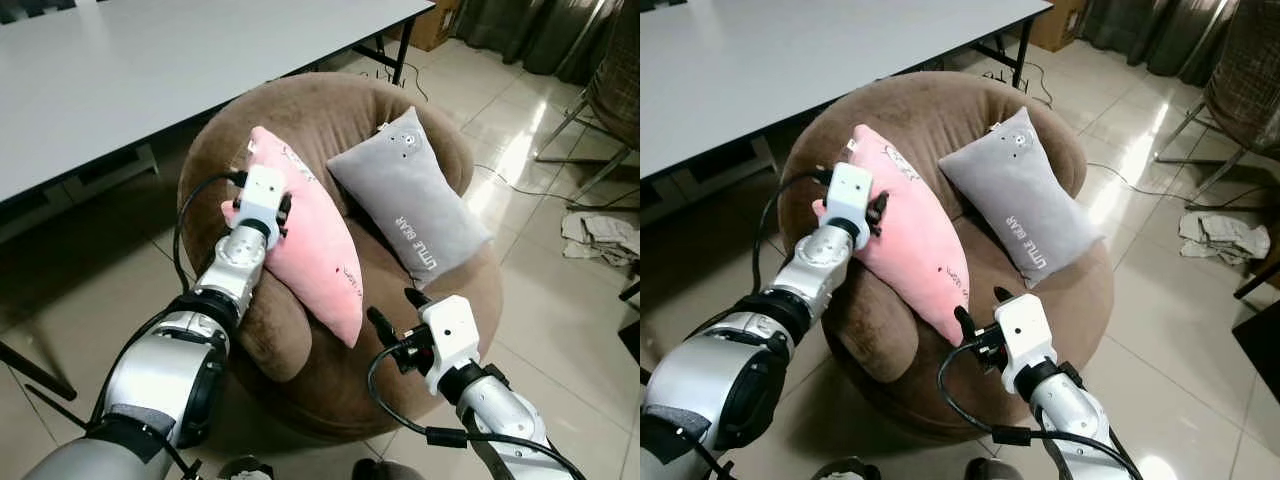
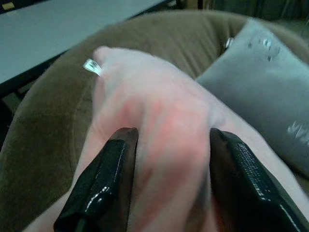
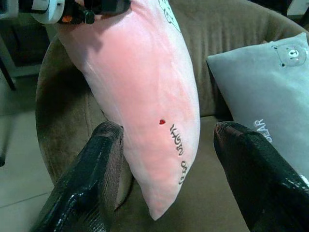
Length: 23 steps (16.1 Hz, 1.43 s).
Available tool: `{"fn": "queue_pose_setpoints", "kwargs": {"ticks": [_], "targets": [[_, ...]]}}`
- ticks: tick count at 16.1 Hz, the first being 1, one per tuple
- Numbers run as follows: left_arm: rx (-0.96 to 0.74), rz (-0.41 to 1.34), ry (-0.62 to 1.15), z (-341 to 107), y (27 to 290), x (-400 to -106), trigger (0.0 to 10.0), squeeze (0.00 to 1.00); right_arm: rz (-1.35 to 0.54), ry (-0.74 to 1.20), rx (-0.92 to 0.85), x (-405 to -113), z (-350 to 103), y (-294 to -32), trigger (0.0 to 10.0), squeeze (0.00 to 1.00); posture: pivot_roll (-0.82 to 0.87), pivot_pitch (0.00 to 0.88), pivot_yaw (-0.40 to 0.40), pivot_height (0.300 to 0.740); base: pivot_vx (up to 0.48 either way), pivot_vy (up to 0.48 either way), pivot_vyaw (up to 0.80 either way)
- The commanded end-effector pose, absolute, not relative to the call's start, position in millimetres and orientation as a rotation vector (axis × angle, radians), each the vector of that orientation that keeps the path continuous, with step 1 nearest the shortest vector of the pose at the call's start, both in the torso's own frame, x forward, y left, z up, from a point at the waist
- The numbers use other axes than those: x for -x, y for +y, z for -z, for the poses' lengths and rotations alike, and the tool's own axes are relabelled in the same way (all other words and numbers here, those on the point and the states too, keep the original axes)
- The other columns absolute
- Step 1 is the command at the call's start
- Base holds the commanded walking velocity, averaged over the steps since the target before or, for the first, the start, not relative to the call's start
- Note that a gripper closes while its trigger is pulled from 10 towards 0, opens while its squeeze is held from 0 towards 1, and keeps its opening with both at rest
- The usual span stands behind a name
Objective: Move the pillow to the sofa from floor
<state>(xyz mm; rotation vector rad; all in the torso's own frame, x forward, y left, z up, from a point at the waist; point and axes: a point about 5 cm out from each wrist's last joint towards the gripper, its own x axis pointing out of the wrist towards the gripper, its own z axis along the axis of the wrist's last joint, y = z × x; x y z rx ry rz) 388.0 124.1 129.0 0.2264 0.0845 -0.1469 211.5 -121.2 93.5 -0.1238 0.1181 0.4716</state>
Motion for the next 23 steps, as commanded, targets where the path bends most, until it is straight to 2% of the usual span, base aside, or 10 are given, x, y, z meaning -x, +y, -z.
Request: {"fn": "queue_pose_setpoints", "kwargs": {"ticks": [1, 4, 6, 7, 8, 11, 14, 17, 21, 23], "targets": [[-0.189, 0.139, 0.041, -135, 130, -389, 10.0, 1.00, -0.470, 0.115, 0.112, -214, -94, -124, 10.0, 0.00, 0.04, 0.100, -0.058, 0.740, 0.000, 0.000, 0.00], [-0.107, 0.142, -0.043, -146, 144, -389, 10.0, 1.00, -0.463, 0.109, 0.113, -215, -95, -126, 10.0, 0.00, 0.05, 0.095, -0.063, 0.740, 0.000, 0.000, 0.00], [-0.028, 0.210, -0.109, -153, 148, -386, 10.0, 1.00, -0.442, 0.100, 0.118, -217, -96, -127, 10.0, 0.00, 0.04, 0.090, -0.055, 0.740, 0.000, 0.000, 0.00], [-0.005, 0.233, -0.135, -156, 150, -384, 10.0, 0.32, -0.430, 0.100, 0.119, -217, -96, -128, 10.0, 0.00, 0.04, 0.088, -0.054, 0.740, 0.000, 0.000, 0.00], [0.041, 0.321, -0.189, -161, 150, -377, 10.0, 0.00, -0.401, 0.109, 0.129, -216, -95, -130, 10.0, 0.00, 0.04, 0.087, -0.051, 0.740, 0.000, 0.000, 0.00], [0.022, 0.380, -0.208, -158, 151, -364, 10.0, 0.00, -0.368, 0.112, 0.127, -215, -92, -133, 10.0, 0.00, 0.04, 0.082, -0.053, 0.740, 0.000, 0.000, 0.00], [-0.093, 0.297, -0.061, -131, 151, -366, 10.0, 0.00, -0.357, 0.112, 0.119, -218, -90, -131, 10.0, 0.00, 0.05, 0.085, -0.058, 0.740, 0.000, 0.000, 0.00], [-0.165, 0.172, 0.031, -130, 149, -378, 10.0, 0.00, -0.354, 0.109, 0.119, -220, -90, -130, 10.0, 0.00, 0.05, 0.087, -0.047, 0.740, 0.000, 0.000, 0.00], [-0.048, 0.232, 0.041, -136, 138, -382, 10.0, 0.00, -0.311, 0.118, 0.112, -214, -87, -135, 10.0, 0.00, 0.03, 0.080, -0.016, 0.740, 0.000, 0.000, 0.00], [-0.077, 0.273, 0.057, -121, 139, -372, 10.0, 0.00, -0.276, 0.111, 0.110, -211, -88, -137, 10.0, 0.00, 0.01, 0.069, -0.012, 0.740, 0.000, 0.000, 0.00]]}}
